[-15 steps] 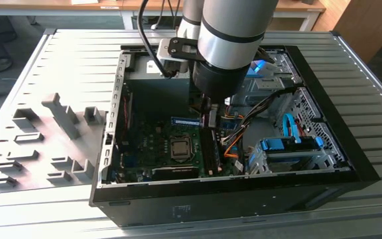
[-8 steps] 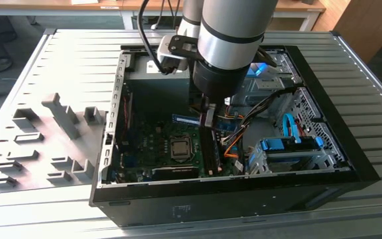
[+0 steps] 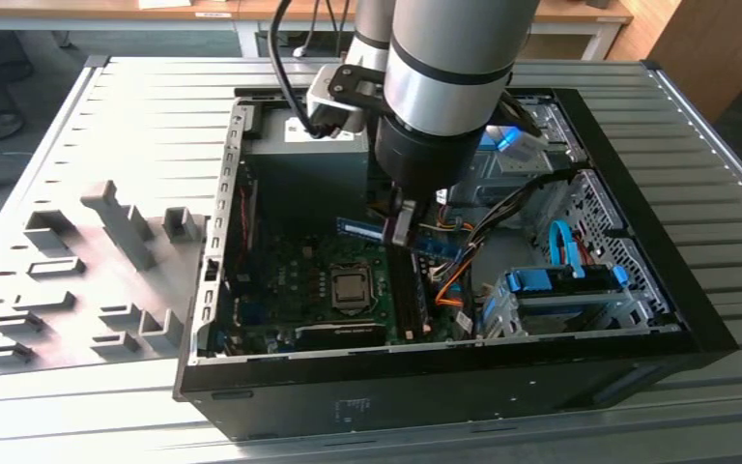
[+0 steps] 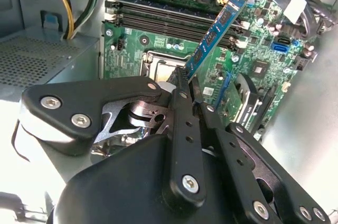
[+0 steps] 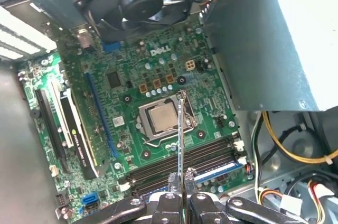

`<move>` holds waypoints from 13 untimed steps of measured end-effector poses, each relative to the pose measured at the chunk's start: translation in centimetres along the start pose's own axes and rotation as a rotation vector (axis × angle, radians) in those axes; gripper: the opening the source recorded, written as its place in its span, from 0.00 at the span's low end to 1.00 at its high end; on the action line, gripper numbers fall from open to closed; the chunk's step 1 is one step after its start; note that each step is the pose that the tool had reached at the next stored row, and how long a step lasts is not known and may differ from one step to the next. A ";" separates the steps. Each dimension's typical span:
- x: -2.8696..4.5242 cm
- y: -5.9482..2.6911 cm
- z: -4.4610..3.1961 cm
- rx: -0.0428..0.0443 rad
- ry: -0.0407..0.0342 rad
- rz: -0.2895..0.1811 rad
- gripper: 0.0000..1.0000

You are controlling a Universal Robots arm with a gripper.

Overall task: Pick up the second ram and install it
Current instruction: 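Insert the second ram into the second slot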

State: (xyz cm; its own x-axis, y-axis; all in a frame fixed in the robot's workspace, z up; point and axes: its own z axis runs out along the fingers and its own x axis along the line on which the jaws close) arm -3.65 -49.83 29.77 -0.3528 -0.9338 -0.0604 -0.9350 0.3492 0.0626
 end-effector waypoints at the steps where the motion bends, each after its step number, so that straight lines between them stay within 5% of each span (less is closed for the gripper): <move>1: 0.00 0.00 0.00 0.0006 -0.0005 0.009 0.14; 13: -0.01 -0.03 0.02 0.0071 -0.0049 0.107 0.14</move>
State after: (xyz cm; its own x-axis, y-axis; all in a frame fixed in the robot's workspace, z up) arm -3.63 -49.83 29.75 -0.4507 -0.8907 -0.0587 -0.8922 0.4474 0.0619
